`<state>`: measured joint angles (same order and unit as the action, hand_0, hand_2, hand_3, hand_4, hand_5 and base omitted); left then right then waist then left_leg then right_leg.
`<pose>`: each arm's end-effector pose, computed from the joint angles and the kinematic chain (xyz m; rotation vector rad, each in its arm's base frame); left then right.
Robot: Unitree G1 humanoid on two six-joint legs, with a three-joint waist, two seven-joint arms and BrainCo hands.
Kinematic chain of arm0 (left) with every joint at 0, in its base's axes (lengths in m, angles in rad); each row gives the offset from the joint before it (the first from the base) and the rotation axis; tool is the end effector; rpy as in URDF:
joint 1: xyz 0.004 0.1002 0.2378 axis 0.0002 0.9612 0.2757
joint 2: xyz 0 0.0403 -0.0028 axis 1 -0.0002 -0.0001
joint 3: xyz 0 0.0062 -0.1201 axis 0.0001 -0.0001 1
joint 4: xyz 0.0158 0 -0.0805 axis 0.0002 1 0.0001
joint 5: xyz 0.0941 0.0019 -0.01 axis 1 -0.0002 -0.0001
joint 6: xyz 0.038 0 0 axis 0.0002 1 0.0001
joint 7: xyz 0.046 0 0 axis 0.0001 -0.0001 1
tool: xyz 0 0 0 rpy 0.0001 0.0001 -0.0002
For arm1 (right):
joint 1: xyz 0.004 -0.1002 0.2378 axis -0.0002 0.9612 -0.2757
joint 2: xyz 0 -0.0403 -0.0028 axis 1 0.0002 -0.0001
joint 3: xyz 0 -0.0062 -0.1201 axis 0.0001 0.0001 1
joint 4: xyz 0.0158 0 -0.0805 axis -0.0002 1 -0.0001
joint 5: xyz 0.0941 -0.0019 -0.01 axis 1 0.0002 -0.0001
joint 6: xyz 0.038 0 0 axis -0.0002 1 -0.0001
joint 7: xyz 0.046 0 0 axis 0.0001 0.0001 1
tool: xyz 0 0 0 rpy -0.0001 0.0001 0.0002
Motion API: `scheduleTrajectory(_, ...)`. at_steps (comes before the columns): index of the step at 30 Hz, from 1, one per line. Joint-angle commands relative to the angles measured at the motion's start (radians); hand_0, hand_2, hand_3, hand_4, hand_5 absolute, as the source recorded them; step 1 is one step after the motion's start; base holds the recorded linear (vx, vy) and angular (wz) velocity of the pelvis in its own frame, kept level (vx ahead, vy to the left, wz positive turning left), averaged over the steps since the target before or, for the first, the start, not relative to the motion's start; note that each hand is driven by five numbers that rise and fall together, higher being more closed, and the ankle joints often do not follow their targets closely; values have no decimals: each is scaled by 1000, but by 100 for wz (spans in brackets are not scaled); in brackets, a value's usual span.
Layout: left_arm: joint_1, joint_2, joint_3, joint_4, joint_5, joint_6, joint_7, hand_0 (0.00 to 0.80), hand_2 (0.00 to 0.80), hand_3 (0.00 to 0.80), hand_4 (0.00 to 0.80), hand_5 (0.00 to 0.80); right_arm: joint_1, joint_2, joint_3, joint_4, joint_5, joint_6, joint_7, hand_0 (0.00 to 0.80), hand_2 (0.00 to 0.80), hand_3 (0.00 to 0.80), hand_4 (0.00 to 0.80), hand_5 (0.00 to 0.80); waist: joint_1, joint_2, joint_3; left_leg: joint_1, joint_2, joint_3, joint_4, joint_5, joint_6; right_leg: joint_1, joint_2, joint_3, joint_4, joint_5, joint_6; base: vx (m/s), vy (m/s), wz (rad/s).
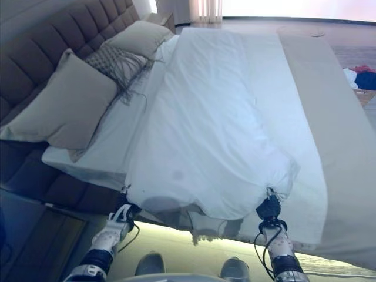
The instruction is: Make the bed neatly
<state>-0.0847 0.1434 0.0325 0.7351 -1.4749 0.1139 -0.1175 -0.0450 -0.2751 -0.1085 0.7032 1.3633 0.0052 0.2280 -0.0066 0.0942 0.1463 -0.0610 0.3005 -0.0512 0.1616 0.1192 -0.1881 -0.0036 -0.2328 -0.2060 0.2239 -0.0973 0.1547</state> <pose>0.1729 0.1911 -0.0756 -1.3495 0.4828 0.3532 0.1632 -0.2492 -0.0633 1.1156 0.2698 -0.3750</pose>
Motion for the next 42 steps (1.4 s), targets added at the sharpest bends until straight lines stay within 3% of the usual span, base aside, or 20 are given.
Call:
scheduleTrajectory(1,33,23,50,-48,22,1,-42,800,800,800,800,800,-7,-1,-15,-78,-17,0,-8,800,800,800,800,800,15,8,-60,27,-13,14,-56,17,-25,4,-124,73,-76,137,65,-100,388,17)
scheduleTrajectory(3,19,26,39,-46,50,13,-33,800,800,800,800,800,-13,14,-13,-78,-6,-11,-15,800,800,800,800,800,13,-9,-63,33,-51,42,-40,-40,-6,5,-190,77,-122,209,107,-123,299,17)
scheduleTrajectory(6,3,49,49,-54,91,40,-7,800,800,800,800,800,-20,58,-8,-87,-36,-4,-18,800,800,800,800,800,17,-33,-68,37,-114,65,-30,-105,33,-34,-270,73,-202,372,107,-170,154,-17)
scheduleTrajectory(7,4,64,57,-58,92,47,-4,800,800,800,800,800,-21,71,-2,-91,-31,8,-23,800,800,800,800,800,18,-39,-68,49,-142,77,-46,-116,56,-68,-280,68,-169,393,107,-187,237,-33)
scheduleTrajectory(9,10,88,76,-62,99,63,-12,800,800,800,800,800,-5,87,18,-114,-9,19,-37,800,800,800,800,800,22,-37,-71,52,-187,90,-80,-109,99,-128,-239,74,-31,330,105,-234,326,-34)
scheduleTrajectory(11,-11,100,75,-44,97,55,-20,800,800,800,800,800,34,107,57,-139,-3,-1,-17,800,800,800,800,800,26,-29,-78,-1,-219,109,-84,-78,141,-176,-143,50,147,222,70,-329,297,-26)
scheduleTrajectory(13,-38,93,54,-26,91,37,-19,800,800,800,800,800,50,117,88,-145,14,-29,-11,800,800,800,800,800,27,-32,-76,-47,-233,110,-68,-58,153,-195,-60,43,219,159,43,-252,85,-18)
scheduleTrajectory(15,-69,77,26,-26,97,17,-15,800,800,800,800,800,52,126,116,-143,56,-60,-3,800,800,800,800,800,41,-45,-68,-108,-238,99,-34,-38,143,-174,16,1,165,104,3,-249,-136,27)
scheduleTrajectory(16,-85,67,7,-27,103,4,-12,800,800,800,800,800,43,126,136,-132,77,-79,10,800,800,800,800,800,58,-53,-59,-136,-234,93,-23,-24,127,-147,32,-30,102,87,-16,-261,-241,43)
scheduleTrajectory(18,-94,55,-17,-25,97,-16,-22,800,800,800,800,800,31,121,160,-126,93,-101,17,800,800,800,800,800,59,-55,-36,-163,-223,84,-23,7,106,-123,64,-26,33,94,-30,-195,-164,54)
scheduleTrajectory(19,-94,50,-32,-34,87,-40,-29,800,800,800,800,800,15,122,167,-133,72,-101,25,800,800,800,800,800,68,-45,-14,-186,-202,80,-44,53,82,-104,85,-26,4,87,-38,-177,-73,41)
scheduleTrajectory(20,-98,49,-36,-36,73,-49,-31,800,800,800,800,800,0,111,180,-142,63,-103,26,800,800,800,800,800,76,-40,1,-210,-196,59,-63,93,66,-80,109,-11,-37,87,-47,-196,-72,16)
scheduleTrajectory(22,-110,59,-36,-29,35,-55,-41,800,800,800,800,800,-26,94,191,-143,50,-94,21,800,800,800,800,800,81,-40,19,-236,-187,20,-56,113,59,-65,126,9,-65,89,-56,-133,-61,-8)
scheduleTrajectory(24,-109,58,-28,-31,22,-53,-36,800,800,800,800,800,-27,86,175,-157,44,-71,12,800,800,800,800,800,67,-49,28,-263,-140,25,66,97,47,-74,109,1,-51,82,-71,-92,-32,-31)
scheduleTrajectory(26,-91,52,-29,-22,16,-56,-39,800,800,800,800,800,-19,73,162,-154,46,-57,23,800,800,800,800,800,51,-45,27,-249,-88,11,103,103,34,-86,99,6,-20,72,-80,57,112,-18)
scheduleTrajectory(30,-37,36,-18,-23,18,-40,-58,800,800,800,800,800,17,60,110,-177,20,-23,7,800,800,800,800,800,33,-12,13,-198,-4,-31,62,159,1,-83,75,38,27,42,-70,139,306,1)
scheduleTrajectory(33,-21,19,-17,-38,22,-22,-45,800,800,800,800,800,22,58,76,-178,-4,-5,-9,800,800,800,800,800,29,16,-1,-140,22,-32,-21,157,-16,-64,23,45,45,25,-37,168,464,6)
scheduleTrajectory(36,-22,1,-21,-43,13,2,-34,800,800,800,800,800,23,45,51,-180,-15,-12,-20,800,800,800,800,800,22,39,-12,-101,-9,-8,-74,121,-22,-37,-67,54,61,22,17,164,597,6)
scheduleTrajectory(39,-34,-19,-38,-45,27,34,-5,800,800,800,800,800,29,26,25,-168,-1,-31,-49,800,800,800,800,800,14,41,-36,-88,-77,50,-61,66,-8,21,-186,49,38,54,83,174,624,20)
scheduleTrajectory(42,-44,-22,-54,-43,65,34,21,800,800,800,800,800,33,33,13,-161,-6,-29,-66,800,800,800,800,800,22,23,-55,-89,-150,46,-27,18,18,41,-261,55,-16,138,106,93,388,11)
